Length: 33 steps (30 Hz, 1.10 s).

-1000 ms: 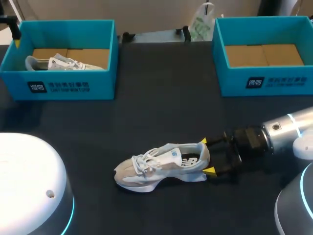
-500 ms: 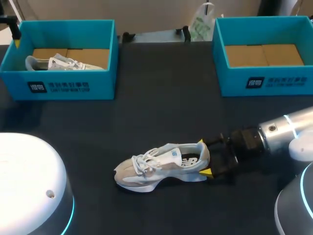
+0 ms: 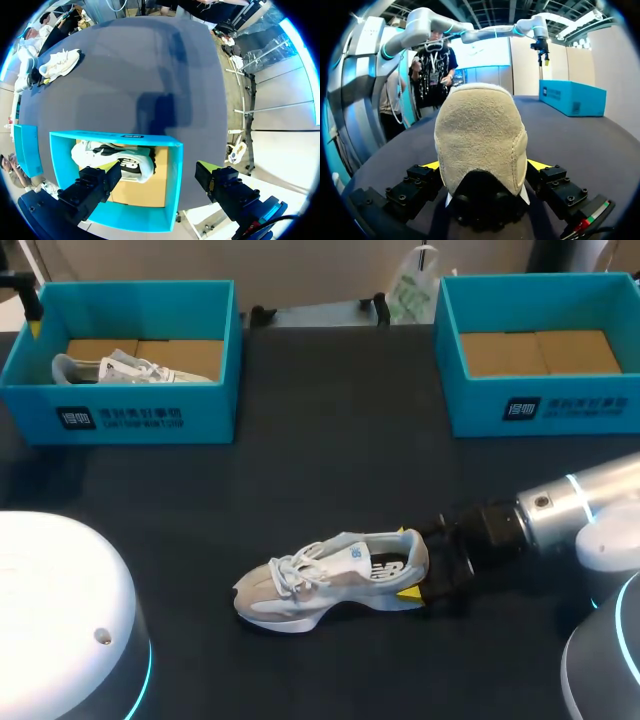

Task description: Take the shoe out of the shoebox, open the shoe tongue, remove and reinsert the insole, then place the shoe into the shoebox

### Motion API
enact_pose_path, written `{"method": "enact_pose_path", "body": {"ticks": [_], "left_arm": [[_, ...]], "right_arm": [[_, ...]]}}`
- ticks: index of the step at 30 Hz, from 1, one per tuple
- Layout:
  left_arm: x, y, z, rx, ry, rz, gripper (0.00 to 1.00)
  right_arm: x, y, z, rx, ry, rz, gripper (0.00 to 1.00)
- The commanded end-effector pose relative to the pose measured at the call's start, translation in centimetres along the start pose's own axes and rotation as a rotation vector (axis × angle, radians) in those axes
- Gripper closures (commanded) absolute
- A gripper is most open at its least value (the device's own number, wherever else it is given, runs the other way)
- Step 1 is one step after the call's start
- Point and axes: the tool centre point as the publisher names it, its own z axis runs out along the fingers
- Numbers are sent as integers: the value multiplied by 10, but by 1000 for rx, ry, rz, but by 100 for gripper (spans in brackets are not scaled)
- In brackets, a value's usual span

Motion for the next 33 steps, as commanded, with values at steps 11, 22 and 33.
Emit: {"method": "enact_pose_path", "body": {"ticks": [11,22,33], "left_arm": [[0,-1,0,-2,1,1,0],[0,-1,0,-2,1,1,0],[0,-1,0,-2,1,1,0]], "right_arm": [[1,-7,10,-19,-15,-1,0],[-1,-3,18,-23,-2,-4,0],[3,-4,16,-19,-50,-8,100]]}}
